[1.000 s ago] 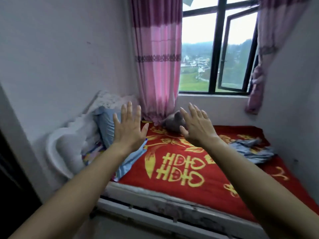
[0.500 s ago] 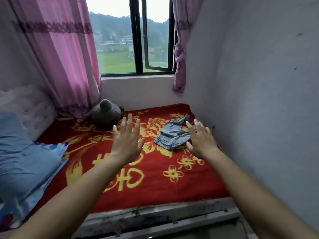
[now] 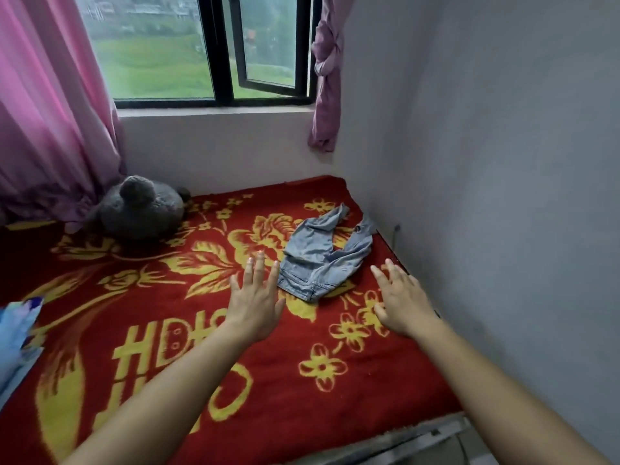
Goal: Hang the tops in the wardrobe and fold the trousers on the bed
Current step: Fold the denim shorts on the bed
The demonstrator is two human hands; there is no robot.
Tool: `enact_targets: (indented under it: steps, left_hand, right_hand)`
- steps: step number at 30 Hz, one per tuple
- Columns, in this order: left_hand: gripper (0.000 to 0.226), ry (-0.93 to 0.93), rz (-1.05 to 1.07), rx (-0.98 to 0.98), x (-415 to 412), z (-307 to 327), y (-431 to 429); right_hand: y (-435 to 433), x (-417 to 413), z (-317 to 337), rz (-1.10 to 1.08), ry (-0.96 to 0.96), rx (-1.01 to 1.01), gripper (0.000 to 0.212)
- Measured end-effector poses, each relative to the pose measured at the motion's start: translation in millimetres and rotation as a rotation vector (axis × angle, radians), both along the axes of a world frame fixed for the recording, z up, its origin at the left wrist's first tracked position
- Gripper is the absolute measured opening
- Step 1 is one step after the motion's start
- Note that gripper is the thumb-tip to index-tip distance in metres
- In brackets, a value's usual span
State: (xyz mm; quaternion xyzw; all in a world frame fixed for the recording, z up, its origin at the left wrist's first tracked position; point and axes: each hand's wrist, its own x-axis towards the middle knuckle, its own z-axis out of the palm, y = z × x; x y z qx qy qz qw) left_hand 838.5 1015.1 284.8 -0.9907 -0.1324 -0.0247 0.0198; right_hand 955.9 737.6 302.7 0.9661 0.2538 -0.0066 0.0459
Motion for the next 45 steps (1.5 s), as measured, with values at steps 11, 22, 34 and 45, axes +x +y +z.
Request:
enact_targets:
  steps: [11,22,34,45]
  left_hand:
    - [0.076,0.100,0.097,-0.065,130.2,-71.1,15.0]
    - [0.066,0.288,0.200,-0.273,199.9,-279.6,12.5]
    - [0.059,0.362,0.149,-0.314,172.1,-485.8,39.5]
    - [0.041,0.271,0.235,-0.444,178.4,-488.2,58.4]
  right_hand:
    - [45.8,162.8,-83.2,0.068,0.220,0.052,0.075]
    - [82.4,221.8,-310.0,0.107,0.508,0.028,0.072]
    - [191.8,254.9,-478.4,0.088,0.172,0.290,0.067]
    - [203.1,283.7,-495.4,-0.046,0.155,0.166,0.042]
